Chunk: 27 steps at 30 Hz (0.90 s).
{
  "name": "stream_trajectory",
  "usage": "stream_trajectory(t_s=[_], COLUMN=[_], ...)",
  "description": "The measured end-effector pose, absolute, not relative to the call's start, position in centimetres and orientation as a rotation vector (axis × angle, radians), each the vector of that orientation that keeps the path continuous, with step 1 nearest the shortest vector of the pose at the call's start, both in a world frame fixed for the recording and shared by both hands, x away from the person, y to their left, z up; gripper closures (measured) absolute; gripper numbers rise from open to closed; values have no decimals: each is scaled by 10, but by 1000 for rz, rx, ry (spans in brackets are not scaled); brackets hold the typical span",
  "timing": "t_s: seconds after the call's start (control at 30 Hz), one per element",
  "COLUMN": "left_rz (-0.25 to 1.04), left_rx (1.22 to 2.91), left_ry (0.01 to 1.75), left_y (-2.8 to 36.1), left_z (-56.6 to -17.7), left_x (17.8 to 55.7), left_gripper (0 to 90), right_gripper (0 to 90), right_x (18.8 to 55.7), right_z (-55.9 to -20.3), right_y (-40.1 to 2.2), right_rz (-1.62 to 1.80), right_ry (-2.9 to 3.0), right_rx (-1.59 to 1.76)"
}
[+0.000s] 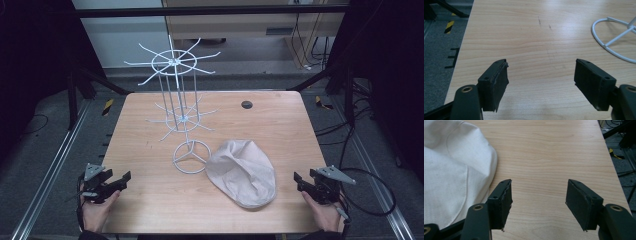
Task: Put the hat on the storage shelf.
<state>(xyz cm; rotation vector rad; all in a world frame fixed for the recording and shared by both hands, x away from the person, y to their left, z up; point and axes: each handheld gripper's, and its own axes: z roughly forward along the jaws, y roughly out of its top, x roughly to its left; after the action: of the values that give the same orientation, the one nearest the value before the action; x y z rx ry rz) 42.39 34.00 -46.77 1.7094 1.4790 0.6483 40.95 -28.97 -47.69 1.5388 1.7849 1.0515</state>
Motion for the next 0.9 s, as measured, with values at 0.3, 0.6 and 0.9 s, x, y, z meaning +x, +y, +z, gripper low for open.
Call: stream_trajectory(t_s=[0.3,0.6,0.9], left_rz=[623,603,599], left_rx=[1726,1768,1790], left_ry=[1470,1468,1470], left_y=[339,336,333], left_z=[-467,-468,-471], left_x=[422,424,426], left_gripper=[283,297,306], right_gripper=[421,441,464], right_x=[405,404,406], right_z=[-463,-449,-430], right_y=[-277,-267,-248], right_rz=[1066,1102,1137], right_ry=[1835,1885,1966], right_rx=[1484,1458,1378])
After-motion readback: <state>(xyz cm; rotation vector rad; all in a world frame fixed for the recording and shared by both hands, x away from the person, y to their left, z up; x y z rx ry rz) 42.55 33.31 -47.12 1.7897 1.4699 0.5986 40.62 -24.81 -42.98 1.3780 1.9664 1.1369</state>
